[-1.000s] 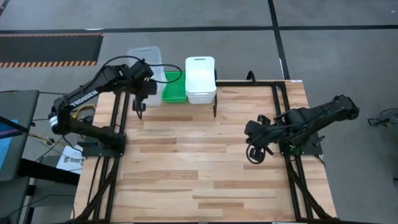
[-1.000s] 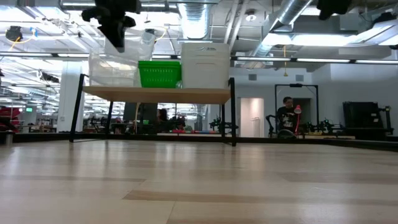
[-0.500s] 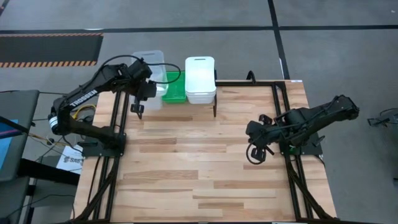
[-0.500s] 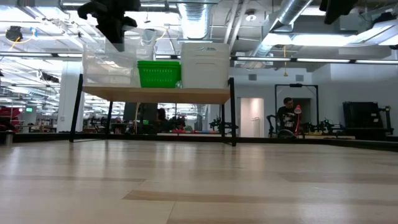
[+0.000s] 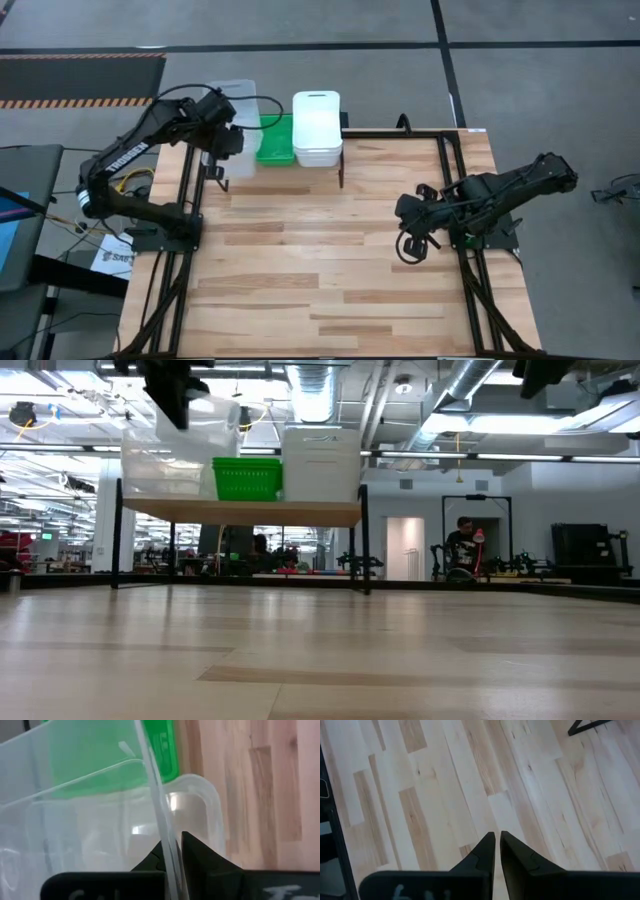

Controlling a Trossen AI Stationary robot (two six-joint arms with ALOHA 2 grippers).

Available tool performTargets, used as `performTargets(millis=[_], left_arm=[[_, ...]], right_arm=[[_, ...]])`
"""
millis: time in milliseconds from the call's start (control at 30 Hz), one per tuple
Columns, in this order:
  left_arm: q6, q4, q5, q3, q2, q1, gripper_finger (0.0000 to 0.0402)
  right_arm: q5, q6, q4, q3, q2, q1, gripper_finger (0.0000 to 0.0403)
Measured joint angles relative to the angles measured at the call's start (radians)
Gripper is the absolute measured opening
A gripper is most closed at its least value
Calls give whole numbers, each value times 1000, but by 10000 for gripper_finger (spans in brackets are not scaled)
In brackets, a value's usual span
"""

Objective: Stack baskets on shelf by color
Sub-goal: Stack the transparent bin on top of the transparent bins on the shelf

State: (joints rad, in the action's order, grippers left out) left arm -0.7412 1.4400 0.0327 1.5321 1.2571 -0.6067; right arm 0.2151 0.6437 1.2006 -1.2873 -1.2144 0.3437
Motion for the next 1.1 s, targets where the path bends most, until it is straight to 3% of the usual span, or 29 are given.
performTargets(millis=[167, 300, 1100], left_arm=[[32, 50, 41, 53, -1, 0, 5], [51, 86, -9, 74, -9, 0, 5], [1, 131, -29, 61, -24, 0, 5]], right_arm=[[4, -1, 0, 0, 0, -6, 52], [20, -5, -2, 0, 0, -6, 52], [22, 6, -4, -1, 0, -6, 52]])
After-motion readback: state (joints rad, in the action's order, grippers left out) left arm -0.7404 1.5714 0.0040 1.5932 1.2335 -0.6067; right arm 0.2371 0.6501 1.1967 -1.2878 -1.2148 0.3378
